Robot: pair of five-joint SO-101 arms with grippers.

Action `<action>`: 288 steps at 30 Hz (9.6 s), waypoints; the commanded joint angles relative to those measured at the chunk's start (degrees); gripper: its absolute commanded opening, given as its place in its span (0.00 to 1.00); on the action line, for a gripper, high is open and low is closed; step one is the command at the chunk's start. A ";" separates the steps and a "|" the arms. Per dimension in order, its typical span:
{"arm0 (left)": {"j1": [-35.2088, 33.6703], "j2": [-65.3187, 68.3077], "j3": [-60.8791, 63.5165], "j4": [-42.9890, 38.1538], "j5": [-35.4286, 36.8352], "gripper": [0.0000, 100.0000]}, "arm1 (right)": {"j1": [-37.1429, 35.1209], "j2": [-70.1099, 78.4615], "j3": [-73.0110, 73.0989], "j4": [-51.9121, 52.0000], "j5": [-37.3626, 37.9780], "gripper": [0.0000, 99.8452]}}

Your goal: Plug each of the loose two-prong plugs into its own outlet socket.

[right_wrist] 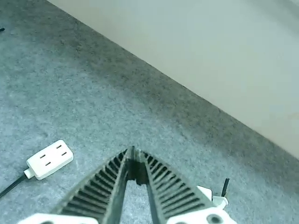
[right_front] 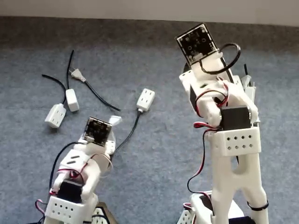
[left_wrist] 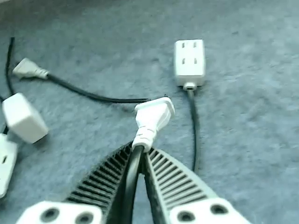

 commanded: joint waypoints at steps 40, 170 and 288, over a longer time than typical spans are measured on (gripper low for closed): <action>-14.20 0.57 1.01 -3.16 -19.25 0.26 | 0.40 -0.40 -2.86 -0.66 -0.62 0.01; 2.77 103.43 -60.44 7.47 28.13 0.18 | 0.31 -0.40 -2.77 -0.84 -0.70 0.01; 16.92 7.16 -2.95 -47.30 19.34 0.01 | -18.77 1.27 21.23 -17.71 4.31 0.01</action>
